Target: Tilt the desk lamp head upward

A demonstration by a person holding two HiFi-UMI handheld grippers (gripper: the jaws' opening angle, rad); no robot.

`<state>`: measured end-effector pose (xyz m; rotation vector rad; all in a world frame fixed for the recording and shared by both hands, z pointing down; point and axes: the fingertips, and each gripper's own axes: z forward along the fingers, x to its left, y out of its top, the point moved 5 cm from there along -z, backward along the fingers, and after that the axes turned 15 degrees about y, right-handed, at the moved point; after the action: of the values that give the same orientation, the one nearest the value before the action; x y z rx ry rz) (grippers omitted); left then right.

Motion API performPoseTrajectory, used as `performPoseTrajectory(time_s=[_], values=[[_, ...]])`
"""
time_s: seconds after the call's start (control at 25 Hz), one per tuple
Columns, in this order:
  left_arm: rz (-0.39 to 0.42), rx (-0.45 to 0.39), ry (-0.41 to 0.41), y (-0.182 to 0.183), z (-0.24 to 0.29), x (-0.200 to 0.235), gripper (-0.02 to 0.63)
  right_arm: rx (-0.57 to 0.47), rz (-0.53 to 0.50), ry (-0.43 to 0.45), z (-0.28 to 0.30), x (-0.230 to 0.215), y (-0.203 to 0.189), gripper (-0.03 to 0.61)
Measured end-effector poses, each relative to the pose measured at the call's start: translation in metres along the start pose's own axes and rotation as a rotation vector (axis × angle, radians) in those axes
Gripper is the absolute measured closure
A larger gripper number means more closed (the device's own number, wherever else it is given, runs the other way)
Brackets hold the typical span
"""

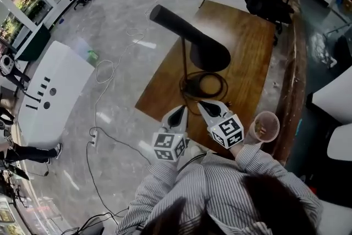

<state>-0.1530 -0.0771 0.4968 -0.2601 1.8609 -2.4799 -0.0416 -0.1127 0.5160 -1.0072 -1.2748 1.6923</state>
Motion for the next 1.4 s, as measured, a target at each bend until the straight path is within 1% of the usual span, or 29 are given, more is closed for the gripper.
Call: performPoseTrajectory(time_s=[0.12, 0.16, 0.24, 0.4, 0.48, 0.64, 0.76, 0.88, 1.0, 1.08, 1.2, 1.4], values=[[-0.019, 0.006, -0.004, 0.004, 0.013, 0.012, 0.611, 0.018, -0.036, -0.049, 0.019, -0.018, 0.001, 0.571], [-0.024, 0.008, -0.002, 0.006, 0.016, 0.015, 0.611, 0.022, -0.042, -0.059, 0.025, -0.023, 0.001, 0.561], [-0.025, 0.013, 0.006, 0.008, 0.021, 0.019, 0.611, 0.023, -0.038, -0.067, 0.033, -0.032, 0.0, 0.561], [-0.001, 0.008, 0.026, 0.017, 0.03, 0.026, 0.611, -0.014, -0.041, -0.075, 0.049, -0.046, 0.01, 0.558], [0.03, -0.003, 0.017, 0.026, 0.033, 0.026, 0.611, -0.028, -0.051, -0.072, 0.058, -0.052, 0.017, 0.554], [0.17, -0.051, 0.001, 0.047, 0.042, 0.03, 0.611, -0.024, -0.041, -0.082, 0.077, -0.068, 0.022, 0.522], [0.264, -0.081, -0.007, 0.066, 0.047, 0.034, 0.609, -0.023, -0.025, -0.084, 0.086, -0.08, 0.023, 0.515], [0.385, -0.122, -0.005, 0.094, 0.047, 0.036, 0.589, -0.017, -0.021, -0.075, 0.097, -0.085, 0.024, 0.514], [0.517, -0.186, 0.002, 0.128, 0.044, 0.033, 0.571, -0.016, 0.0, -0.089, 0.108, -0.09, 0.027, 0.514], [0.605, -0.224, -0.001, 0.146, 0.041, 0.028, 0.539, -0.017, 0.009, -0.102, 0.113, -0.092, 0.028, 0.514], [0.735, -0.251, 0.013, 0.167, 0.036, 0.022, 0.483, -0.015, 0.013, -0.103, 0.117, -0.093, 0.027, 0.514], [0.896, -0.299, 0.025, 0.202, 0.03, 0.013, 0.411, -0.007, 0.036, -0.087, 0.119, -0.095, 0.029, 0.515]])
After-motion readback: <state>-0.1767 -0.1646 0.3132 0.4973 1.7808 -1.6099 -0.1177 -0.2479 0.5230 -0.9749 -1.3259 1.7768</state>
